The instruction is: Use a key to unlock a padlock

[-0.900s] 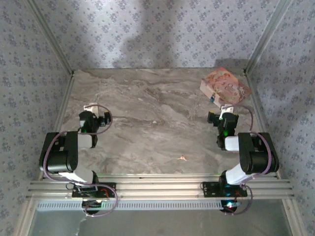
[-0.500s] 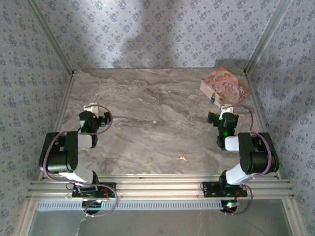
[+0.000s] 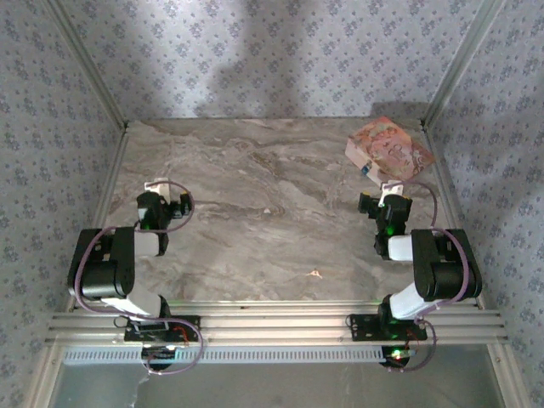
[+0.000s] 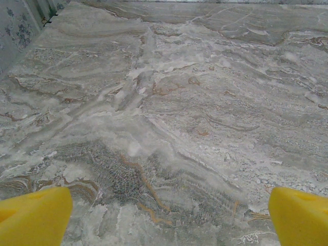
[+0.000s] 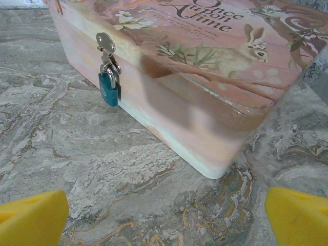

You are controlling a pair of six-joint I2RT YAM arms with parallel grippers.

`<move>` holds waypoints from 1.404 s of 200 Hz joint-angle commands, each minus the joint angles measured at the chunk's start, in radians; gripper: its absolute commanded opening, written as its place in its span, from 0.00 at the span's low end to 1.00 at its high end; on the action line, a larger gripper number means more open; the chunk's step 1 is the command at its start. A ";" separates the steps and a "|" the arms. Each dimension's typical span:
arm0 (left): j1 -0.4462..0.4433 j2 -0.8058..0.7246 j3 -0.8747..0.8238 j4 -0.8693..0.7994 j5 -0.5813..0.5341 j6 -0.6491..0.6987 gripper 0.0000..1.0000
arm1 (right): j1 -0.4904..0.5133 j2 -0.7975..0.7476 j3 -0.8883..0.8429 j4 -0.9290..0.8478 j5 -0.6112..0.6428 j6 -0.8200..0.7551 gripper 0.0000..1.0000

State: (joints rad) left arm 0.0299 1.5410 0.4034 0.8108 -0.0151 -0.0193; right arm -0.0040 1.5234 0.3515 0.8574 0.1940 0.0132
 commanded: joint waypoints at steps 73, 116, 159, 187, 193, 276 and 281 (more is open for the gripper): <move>-0.003 -0.005 0.009 0.007 0.004 -0.005 0.98 | 0.000 0.002 0.016 0.009 0.001 -0.012 1.00; -0.005 -0.005 0.011 0.005 0.004 -0.004 0.98 | 0.000 0.003 0.018 0.008 0.001 -0.010 1.00; -0.047 -0.078 0.061 -0.143 -0.043 0.035 0.98 | 0.001 -0.001 0.013 0.014 0.001 -0.012 1.00; -0.060 -0.161 0.146 -0.361 -0.119 -0.007 0.98 | 0.010 -0.076 0.057 -0.125 0.042 -0.009 0.97; -0.059 -0.175 0.166 -0.407 -0.140 -0.030 0.98 | 0.013 -0.105 0.098 -0.226 0.059 0.000 0.98; -0.071 -0.247 0.386 -0.811 0.053 -0.282 0.97 | 0.179 0.077 0.890 -1.253 0.236 0.179 0.94; -0.076 -0.240 0.400 -0.829 0.074 -0.286 0.96 | 0.188 0.111 0.940 -1.283 0.245 0.187 0.94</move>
State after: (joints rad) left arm -0.0296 1.2850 0.7353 0.1352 -0.0536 -0.2295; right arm 0.1230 1.5154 1.1210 -0.1299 0.3298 0.1696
